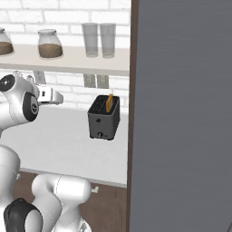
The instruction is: Start the toaster. Once the lever pops up, take the bread to the plate on the dining counter.
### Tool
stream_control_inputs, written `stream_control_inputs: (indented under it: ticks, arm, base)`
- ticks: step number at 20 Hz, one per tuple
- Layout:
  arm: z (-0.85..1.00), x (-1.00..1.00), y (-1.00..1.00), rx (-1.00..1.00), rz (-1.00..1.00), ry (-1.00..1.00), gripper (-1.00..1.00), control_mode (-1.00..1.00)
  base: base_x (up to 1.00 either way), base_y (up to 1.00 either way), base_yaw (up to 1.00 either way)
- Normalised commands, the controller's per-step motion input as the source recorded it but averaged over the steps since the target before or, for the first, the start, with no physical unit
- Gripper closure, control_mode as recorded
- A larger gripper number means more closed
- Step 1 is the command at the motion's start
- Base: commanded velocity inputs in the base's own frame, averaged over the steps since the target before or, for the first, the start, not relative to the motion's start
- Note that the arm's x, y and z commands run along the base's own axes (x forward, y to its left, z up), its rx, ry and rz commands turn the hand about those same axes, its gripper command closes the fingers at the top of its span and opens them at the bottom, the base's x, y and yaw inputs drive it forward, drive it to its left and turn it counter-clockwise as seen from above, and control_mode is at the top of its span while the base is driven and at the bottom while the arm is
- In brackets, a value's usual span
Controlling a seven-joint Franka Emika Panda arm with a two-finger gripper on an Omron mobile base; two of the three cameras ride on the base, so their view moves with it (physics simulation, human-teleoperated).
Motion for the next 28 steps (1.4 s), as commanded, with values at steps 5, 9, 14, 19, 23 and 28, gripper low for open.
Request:
stream_control_inputs:
  ticks: [5,9,14,19,23,28]
  arm:
    - [0.0,0.0,0.0,0.0,0.0,0.0,-1.0,-1.0]
    - [0.0,0.0,0.0,0.0,0.0,0.0,-1.0,-1.0]
    - [0.0,0.0,0.0,0.0,0.0,0.0,-1.0,-1.0]
    - [0.0,0.0,0.0,0.0,0.0,0.0,-1.0,-1.0]
    - [0.0,0.0,0.0,0.0,0.0,0.0,-1.0,-1.0]
    - [0.0,0.0,0.0,0.0,0.0,0.0,-1.0,-1.0]
  base:
    - [0.0,0.0,0.0]
    - [0.0,0.0,0.0]
    - [0.0,0.0,0.0]
    - [0.0,0.0,0.0]
    - [0.0,0.0,0.0]
    - [0.0,0.0,0.0]
